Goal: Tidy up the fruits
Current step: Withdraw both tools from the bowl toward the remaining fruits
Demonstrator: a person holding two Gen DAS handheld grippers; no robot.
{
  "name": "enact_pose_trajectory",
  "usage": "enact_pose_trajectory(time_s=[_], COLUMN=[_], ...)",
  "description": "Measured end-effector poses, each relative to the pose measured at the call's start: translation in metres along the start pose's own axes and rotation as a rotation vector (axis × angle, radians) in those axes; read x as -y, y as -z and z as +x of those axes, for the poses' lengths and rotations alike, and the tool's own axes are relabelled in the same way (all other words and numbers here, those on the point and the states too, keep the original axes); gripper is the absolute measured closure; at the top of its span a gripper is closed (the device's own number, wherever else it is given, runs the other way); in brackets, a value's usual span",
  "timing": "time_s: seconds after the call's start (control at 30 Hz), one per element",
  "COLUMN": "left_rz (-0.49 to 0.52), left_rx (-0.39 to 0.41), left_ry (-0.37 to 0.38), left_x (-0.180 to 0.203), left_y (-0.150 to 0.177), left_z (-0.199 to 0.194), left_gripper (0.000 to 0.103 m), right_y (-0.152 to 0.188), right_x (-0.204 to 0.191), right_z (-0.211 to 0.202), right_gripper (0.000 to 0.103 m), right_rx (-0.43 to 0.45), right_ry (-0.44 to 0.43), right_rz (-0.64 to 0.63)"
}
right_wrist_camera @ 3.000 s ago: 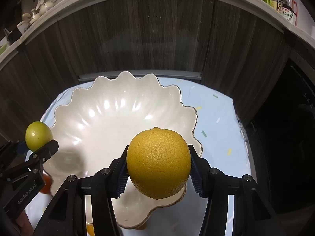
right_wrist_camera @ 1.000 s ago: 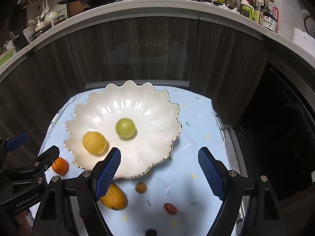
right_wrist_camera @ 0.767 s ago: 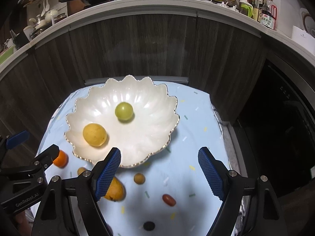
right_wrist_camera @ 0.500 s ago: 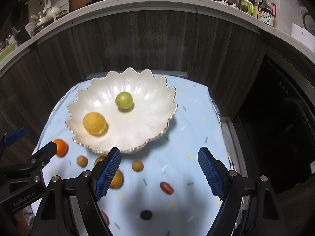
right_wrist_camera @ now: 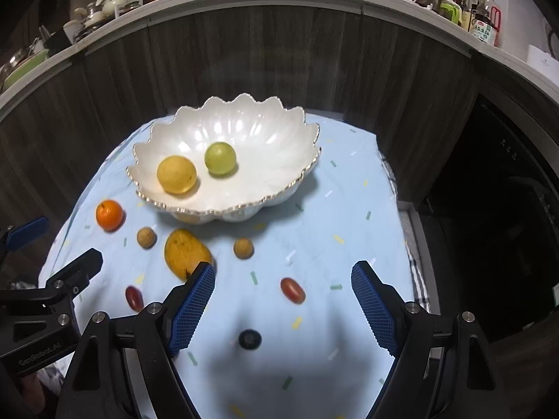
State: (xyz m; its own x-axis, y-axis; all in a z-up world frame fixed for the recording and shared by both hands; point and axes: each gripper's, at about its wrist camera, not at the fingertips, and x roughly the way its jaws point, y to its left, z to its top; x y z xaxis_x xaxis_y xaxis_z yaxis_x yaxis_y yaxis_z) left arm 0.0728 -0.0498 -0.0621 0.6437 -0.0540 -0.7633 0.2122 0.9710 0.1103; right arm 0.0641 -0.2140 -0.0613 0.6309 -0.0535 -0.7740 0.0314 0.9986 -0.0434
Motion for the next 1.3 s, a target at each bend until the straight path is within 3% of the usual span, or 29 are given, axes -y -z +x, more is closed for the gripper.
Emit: enact_pose_trajectory(time_s=[0.37,0.6,1.3], left_rz=[0.03,0.039,0.064], left_rx=[-0.029,-0.024,-0.068], left_ry=[0.022,0.024,0.05], left_x=[0.016,0.022,0.034], left_y=[0.026,0.037,0.062], left_z=[-0.004,-0.005,0.021], left_gripper=[0.015,0.015,0.015], right_y=[0.025,0.036,0.056], right_x=[0.003,0.002,-0.012], right_z=[0.002,0.009,0.028], right_gripper=[0.023,0.033,0.037], right_rx=[-0.019,-0.039,-0.039], right_ry=[-0.024,-0.057,-0.086], right_rz=[-0.016,-0.023,-0.087])
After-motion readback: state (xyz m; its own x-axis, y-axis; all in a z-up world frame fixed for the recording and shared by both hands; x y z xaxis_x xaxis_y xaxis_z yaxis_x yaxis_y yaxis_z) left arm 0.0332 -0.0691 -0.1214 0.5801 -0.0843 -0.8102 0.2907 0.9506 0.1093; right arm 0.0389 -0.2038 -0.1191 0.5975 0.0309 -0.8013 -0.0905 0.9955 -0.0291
